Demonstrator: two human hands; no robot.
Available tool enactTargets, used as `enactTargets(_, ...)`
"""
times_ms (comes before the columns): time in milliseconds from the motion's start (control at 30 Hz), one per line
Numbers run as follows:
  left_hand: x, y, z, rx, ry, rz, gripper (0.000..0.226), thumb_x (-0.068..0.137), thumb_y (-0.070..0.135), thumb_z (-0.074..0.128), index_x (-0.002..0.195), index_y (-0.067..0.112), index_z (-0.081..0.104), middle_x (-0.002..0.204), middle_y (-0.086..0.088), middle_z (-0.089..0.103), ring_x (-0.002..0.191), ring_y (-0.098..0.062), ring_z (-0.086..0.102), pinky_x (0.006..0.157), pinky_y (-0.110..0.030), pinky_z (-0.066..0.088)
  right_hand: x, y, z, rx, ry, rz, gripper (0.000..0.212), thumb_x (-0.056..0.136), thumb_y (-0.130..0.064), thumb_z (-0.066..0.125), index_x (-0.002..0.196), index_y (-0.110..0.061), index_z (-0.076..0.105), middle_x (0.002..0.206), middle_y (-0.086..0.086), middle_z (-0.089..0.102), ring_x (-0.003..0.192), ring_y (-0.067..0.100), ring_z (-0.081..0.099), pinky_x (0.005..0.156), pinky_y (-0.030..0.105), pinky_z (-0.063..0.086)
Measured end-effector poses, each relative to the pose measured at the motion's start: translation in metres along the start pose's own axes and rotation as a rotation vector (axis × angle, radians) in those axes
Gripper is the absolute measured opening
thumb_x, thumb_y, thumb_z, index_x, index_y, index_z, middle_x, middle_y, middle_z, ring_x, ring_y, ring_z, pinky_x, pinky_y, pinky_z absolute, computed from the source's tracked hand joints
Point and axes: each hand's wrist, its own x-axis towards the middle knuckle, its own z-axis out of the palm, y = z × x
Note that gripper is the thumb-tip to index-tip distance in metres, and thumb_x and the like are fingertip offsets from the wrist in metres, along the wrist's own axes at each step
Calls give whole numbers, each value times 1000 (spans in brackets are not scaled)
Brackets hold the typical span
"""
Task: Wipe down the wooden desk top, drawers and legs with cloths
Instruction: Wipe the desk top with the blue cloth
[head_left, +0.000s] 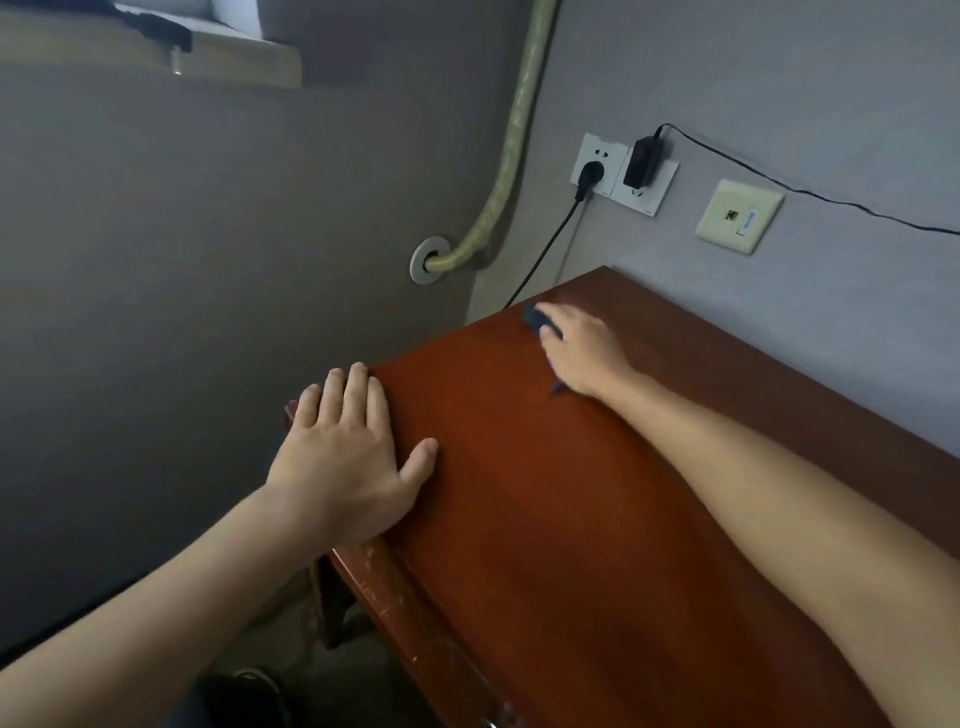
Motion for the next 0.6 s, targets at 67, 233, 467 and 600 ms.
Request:
enactTargets(67,6,6,2,-12,-3,13,112,79,78,-13,163,5,-4,171,-14,-13,158,-31,-14,129,-46,-5,31,11,1,-52,-7,123,47,109,-30,38,153,-18,43,157,5,44,144,27,41,113,36,34)
enactTargets(233,23,-19,-15,-196,116,12,63,96,52,36,151,25,51,165,3,36,152,-22,34,122,-36,32,42,-50,16,-29,-42,-22,48,107,-29,42,152,-15,45,157,8,46,143,26,42,111,29,33)
enactTargets(467,65,7,-30,-492,419,59,30,93,14,56,118,19,72,126,-6,71,119,-32,63,95,-40,48,-108,-108,13,199,-138,-599,39,98,-13,62,136,-2,59,128,19,62,122,33,54,113,37,36)
enactTargets(600,103,36,-21,-413,45,233,53,107,45,31,154,24,45,166,5,34,155,-12,24,125,-27,15,-78,-26,-3,107,-94,-496,39,104,-21,53,140,-10,61,142,12,60,133,24,52,118,26,29)
